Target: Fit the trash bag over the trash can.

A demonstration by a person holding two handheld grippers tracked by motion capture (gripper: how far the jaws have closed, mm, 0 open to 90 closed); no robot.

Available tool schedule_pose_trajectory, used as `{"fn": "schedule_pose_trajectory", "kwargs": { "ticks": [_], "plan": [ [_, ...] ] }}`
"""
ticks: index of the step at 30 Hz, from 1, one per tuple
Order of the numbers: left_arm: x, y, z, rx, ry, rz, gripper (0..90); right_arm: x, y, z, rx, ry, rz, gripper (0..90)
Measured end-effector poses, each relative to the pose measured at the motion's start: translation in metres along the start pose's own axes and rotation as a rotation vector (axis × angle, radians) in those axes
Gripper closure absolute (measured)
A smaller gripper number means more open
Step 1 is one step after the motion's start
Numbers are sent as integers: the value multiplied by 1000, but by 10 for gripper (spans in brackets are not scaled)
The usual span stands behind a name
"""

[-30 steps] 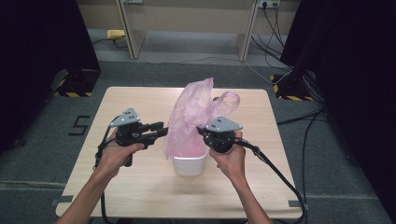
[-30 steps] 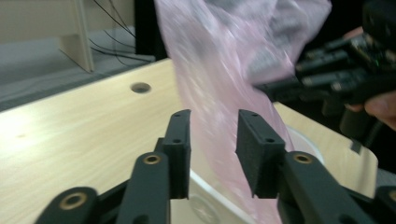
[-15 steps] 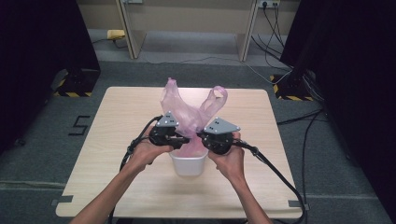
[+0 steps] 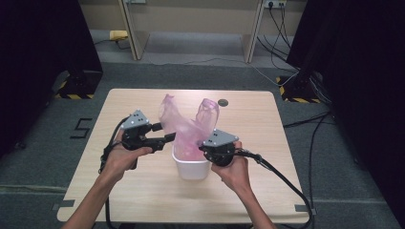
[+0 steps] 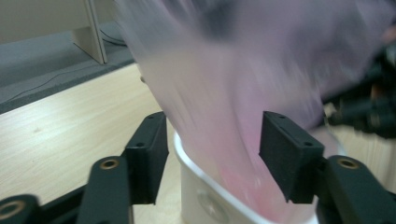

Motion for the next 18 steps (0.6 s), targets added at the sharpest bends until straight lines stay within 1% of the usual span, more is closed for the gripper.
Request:
{"fn": "schedule_pose_trajectory", "kwargs": {
  "ticks": [1, 2, 3, 4, 5, 8, 9, 11, 12, 13, 14, 16, 18],
  "plan": [
    [2, -1, -1, 12, 12, 13, 381, -1, -1, 0, 1, -5, 2, 876],
    [4, 0, -1, 11, 24, 15, 382, -1, -1, 0, 2, -12, 6, 837],
    [5, 1, -1, 5, 32, 18, 382, -2, -1, 0, 8, -26, 17, 794],
    [5, 3, -1, -5, 39, 37, 408, -2, -1, 0, 3, -26, 21, 745],
    [6, 4, -1, -8, 36, 52, 466, -1, 0, -3, -17, -25, 30, 652],
    [3, 7, 5, -6, 9, 89, 590, 1, 1, -10, -24, -32, 57, 505],
    [1, 7, 8, -10, 3, 102, 642, 3, 3, -13, -31, -29, 65, 481],
    [-3, 9, 15, -12, -14, 118, 695, 6, 7, -23, -40, -16, 78, 443],
    [-6, 11, 18, -6, -28, 135, 705, 7, 8, -26, -43, -7, 81, 430],
    [-8, 12, 20, 1, -32, 148, 743, 9, 11, -32, -48, 3, 87, 419],
    [-10, 13, 23, 9, -45, 168, 754, 11, 13, -35, -46, 11, 88, 411],
    [-13, 13, 26, 27, -59, 190, 781, 16, 17, -44, -37, 41, 106, 387],
    [-13, 11, 27, 44, -67, 202, 805, 21, 21, -53, -33, 75, 124, 374]
  ]
}}
Point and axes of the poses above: each handheld gripper's, and its own axes: z roughly forward along the jaws, x roughly out of its top, y roughly to its right, the point moved 3 cm from there along z, roughly forward along the jaws, and after that the axes turned 2 degrees about y, right-handed, at the moved point
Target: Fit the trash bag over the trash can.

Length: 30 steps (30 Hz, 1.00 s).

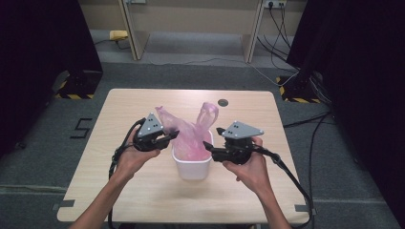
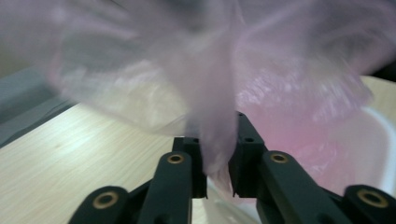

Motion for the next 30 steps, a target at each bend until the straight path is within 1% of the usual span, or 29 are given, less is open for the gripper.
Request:
{"fn": "schedule_pose_trajectory", "kwargs": {
  "ticks": [3, 6, 8, 9, 11, 12, 13, 14, 15, 16, 17, 18, 19, 20, 21, 22, 23, 24, 26, 28, 30],
  "plan": [
    [0, -1, 1, 2, -17, 12, 808, 9, 7, -11, -7, 47, 34, 367],
    [-1, 3, 0, 3, -29, 44, 800, 16, 13, -17, -2, 97, 79, 367],
    [0, 6, -1, -4, -29, 55, 792, 23, 13, -21, 15, 126, 80, 367],
    [0, 7, -1, -5, -32, 56, 788, 26, 12, -23, 24, 133, 84, 367],
    [0, 8, -3, -5, -31, 56, 783, 34, 8, -25, 42, 150, 76, 368],
    [0, 8, -3, -6, -29, 57, 782, 38, 7, -26, 39, 149, 71, 368],
    [-1, 8, -4, -7, -30, 59, 777, 41, 6, -25, 30, 143, 63, 380],
    [-1, 7, -5, -9, -30, 57, 766, 43, 6, -24, 23, 137, 62, 418],
    [-1, 7, -6, -12, -30, 51, 745, 44, 7, -22, 21, 128, 55, 499],
    [-2, 6, -7, -10, -25, 27, 699, 44, 8, -19, 19, 116, 41, 577],
    [-2, 6, -9, -8, -18, 8, 616, 42, 11, -15, 5, 99, 26, 631],
    [-2, 4, -12, -6, -3, -12, 560, 40, 13, -12, -6, 80, 24, 658],
    [-2, 4, -15, -7, 12, -27, 519, 37, 16, -7, -18, 55, 26, 681],
    [-2, 3, -21, 1, 26, -37, 488, 33, 20, -2, -28, 34, 27, 707],
    [-1, 3, -25, 6, 38, -41, 458, 28, 24, 4, -36, 11, 35, 722],
    [1, 5, -32, 11, 63, -47, 435, 26, 25, 8, -42, -4, 36, 731],
    [2, 6, -36, 13, 76, -44, 422, 21, 27, 15, -47, -21, 43, 733],
    [4, 8, -42, 15, 94, -28, 416, 19, 27, 18, -46, -27, 48, 733],
    [9, 12, -49, 14, 115, -14, 418, 15, 24, 25, -39, -39, 50, 733],
    [14, 16, -51, 1, 116, -4, 425, 13, 19, 31, -26, -42, 45, 735],
    [19, 18, -48, -2, 120, -15, 412, 13, 16, 34, -19, -42, 45, 735]
  ]
}}
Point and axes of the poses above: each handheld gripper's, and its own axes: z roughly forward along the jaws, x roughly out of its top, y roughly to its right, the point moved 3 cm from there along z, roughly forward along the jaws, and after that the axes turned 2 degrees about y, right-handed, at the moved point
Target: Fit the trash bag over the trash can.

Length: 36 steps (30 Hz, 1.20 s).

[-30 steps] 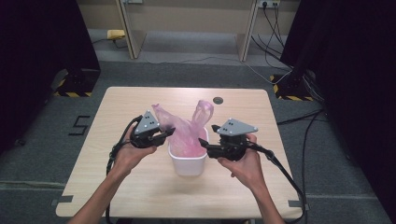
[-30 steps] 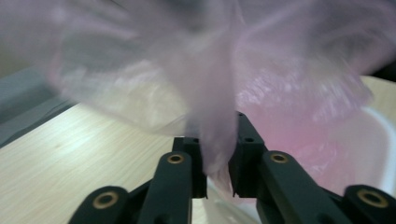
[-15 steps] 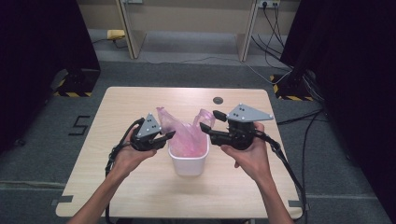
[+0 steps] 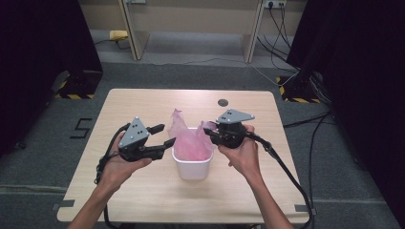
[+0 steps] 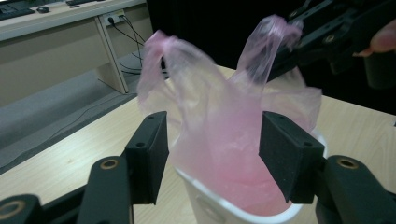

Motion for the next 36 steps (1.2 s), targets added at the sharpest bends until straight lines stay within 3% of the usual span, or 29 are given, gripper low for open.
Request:
{"fn": "schedule_pose_trajectory", "kwargs": {
  "ticks": [4, 7, 8, 9, 10, 13, 18, 25, 30, 32, 36],
  "plan": [
    [7, -3, 17, 12, -3, -34, 388, -1, -2, 0, 1, -3, 0, 729],
    [8, -6, 32, -15, 3, -98, 404, -1, -1, -1, -3, -3, 2, 719],
    [8, -7, 36, -33, 10, -110, 458, -1, 0, -1, -5, -4, 0, 719],
    [6, -8, 39, -74, 26, -90, 584, -1, 1, -2, -5, -8, -1, 719],
    [5, -8, 40, -84, 27, -83, 776, -3, 3, -3, -8, -12, 0, 720],
    [-3, -8, 36, -86, 17, -76, 896, -7, 7, -7, -13, -26, 4, 731],
    [-28, -5, 11, -132, 7, -107, 900, -23, 15, -19, -24, -55, 13, 777],
    [-72, 7, -12, -186, -40, -159, 900, -48, 2, -32, 10, -101, -16, 836],
    [-84, 10, -15, -195, -49, -168, 900, -60, -7, -34, 26, -141, -41, 857],
    [-86, 9, -11, -197, -55, -174, 900, -65, -8, -32, 3, -170, -69, 863],
    [-93, 7, -5, -191, -74, -182, 900, -77, -7, -26, 11, -209, -66, 874]
  ]
}}
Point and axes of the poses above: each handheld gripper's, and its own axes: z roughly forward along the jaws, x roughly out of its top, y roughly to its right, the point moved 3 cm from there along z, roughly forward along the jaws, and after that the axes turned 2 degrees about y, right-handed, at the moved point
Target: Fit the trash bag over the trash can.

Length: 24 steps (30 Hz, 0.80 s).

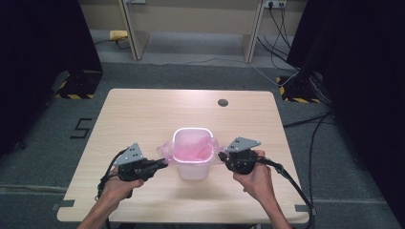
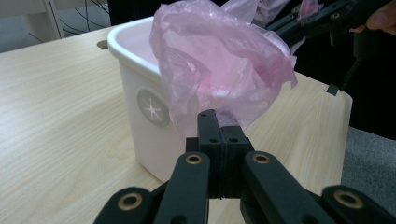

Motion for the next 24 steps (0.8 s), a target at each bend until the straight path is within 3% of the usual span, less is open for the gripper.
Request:
{"fn": "schedule_pose_trajectory", "kwargs": {
  "ticks": [4, 7, 9, 12, 16, 20, 24],
  "plan": [
    [-6, -6, 5, 15, -6, -25, 900, -11, 2, 12, 14, -29, 13, 879],
    [-12, -8, 11, 31, -27, -12, 900, -16, 6, 21, 20, -30, 25, 879],
    [-17, -12, 17, 36, -37, -26, 899, -19, 8, 27, 24, -32, 35, 878],
    [-22, -14, 20, 39, -43, -25, 870, -23, 9, 33, 28, -35, 47, 807],
    [-14, -9, 8, 61, -24, 7, 656, -19, 6, 20, 9, -15, 62, 562],
    [-1, -5, -11, 101, 14, 40, 446, -10, 6, -4, -15, 58, 35, 465],
    [11, -2, -26, 114, 48, 45, 340, 1, 2, -25, -11, 123, 1, 448]
  ]
}}
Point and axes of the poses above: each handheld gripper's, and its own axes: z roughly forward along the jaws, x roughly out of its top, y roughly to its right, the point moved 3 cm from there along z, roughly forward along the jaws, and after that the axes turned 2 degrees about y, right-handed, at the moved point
